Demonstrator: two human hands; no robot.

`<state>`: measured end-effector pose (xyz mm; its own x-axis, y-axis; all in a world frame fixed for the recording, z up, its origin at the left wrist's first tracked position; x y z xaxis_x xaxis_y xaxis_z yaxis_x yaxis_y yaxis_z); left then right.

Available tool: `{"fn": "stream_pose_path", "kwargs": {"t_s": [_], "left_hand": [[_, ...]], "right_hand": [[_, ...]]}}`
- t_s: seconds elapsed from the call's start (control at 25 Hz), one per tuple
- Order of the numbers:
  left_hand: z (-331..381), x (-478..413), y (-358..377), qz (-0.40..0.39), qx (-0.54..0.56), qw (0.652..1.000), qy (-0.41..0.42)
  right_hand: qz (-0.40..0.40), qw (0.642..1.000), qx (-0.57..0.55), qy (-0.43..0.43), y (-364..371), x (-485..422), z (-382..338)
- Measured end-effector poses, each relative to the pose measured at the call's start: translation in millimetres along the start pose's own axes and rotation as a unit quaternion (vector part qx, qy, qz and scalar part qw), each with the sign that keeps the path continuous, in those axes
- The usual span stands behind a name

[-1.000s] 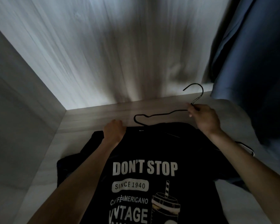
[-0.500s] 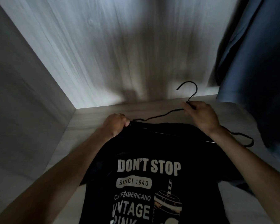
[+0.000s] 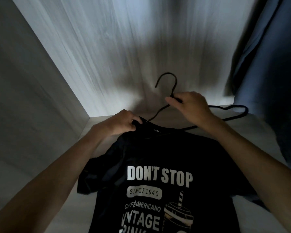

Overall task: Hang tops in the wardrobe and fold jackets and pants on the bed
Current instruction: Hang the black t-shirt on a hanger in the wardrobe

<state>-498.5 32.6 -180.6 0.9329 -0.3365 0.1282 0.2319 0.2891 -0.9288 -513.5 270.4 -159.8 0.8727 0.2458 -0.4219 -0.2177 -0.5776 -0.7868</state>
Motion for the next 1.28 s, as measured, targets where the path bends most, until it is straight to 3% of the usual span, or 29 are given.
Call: {"fn": "stream_pose_path", "kwargs": {"t_s": [0.2,0.32,0.52,0.6,0.68,0.76,0.84,0.88,1.04,1.28], "left_hand": [[25.1,12.7,-11.9,0.026,0.108,0.994,0.001],[21.8,25.3,-12.6,0.036,0.200,0.978,-0.036],[19.8,29.1,-0.9,0.128,0.119,0.984,-0.043],[13.8,24.0,7.6,0.197,0.085,0.975,-0.052],[3.5,20.8,15.3,0.257,0.062,0.962,-0.066],[-9.8,21.1,17.4,0.285,0.098,0.949,-0.090],[-19.8,20.7,18.3,0.282,0.164,0.940,-0.101],[-23.0,19.6,18.3,0.282,0.188,0.936,-0.098],[-31.8,16.7,17.6,0.299,0.214,0.924,-0.109],[-41.9,19.1,14.4,0.301,0.306,0.892,-0.138]], "right_hand": [[-0.091,0.995,-0.039,-0.011,64.8,1.9,-57.1],[-0.136,0.979,-0.151,-0.009,92.8,15.8,-63.2],[-0.190,0.943,-0.270,-0.042,100.2,22.7,-54.9],[-0.136,0.963,-0.223,-0.064,95.2,29.5,-51.7],[0.018,0.995,-0.036,-0.092,73.8,44.2,-38.3],[0.097,0.977,0.076,-0.174,57.6,68.8,-20.1],[0.038,0.958,0.084,-0.270,65.2,96.3,-2.7],[-0.015,0.960,0.065,-0.272,74.5,103.8,4.6],[-0.134,0.982,-0.055,-0.118,98.9,98.1,16.2],[-0.269,0.956,-0.067,-0.096,122.6,84.1,6.4]]}}
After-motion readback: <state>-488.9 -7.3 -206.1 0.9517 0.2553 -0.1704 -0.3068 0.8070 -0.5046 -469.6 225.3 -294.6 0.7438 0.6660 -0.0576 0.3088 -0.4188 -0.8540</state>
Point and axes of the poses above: each hand's wrist, its own x-axis away from the middle knuckle, its own y-axis out of the palm, z = x × y, the point moved 4 cm from there along -x, towards the middle knuckle, and after that the axes turned 2 degrees about x, right-handed, at the moved point
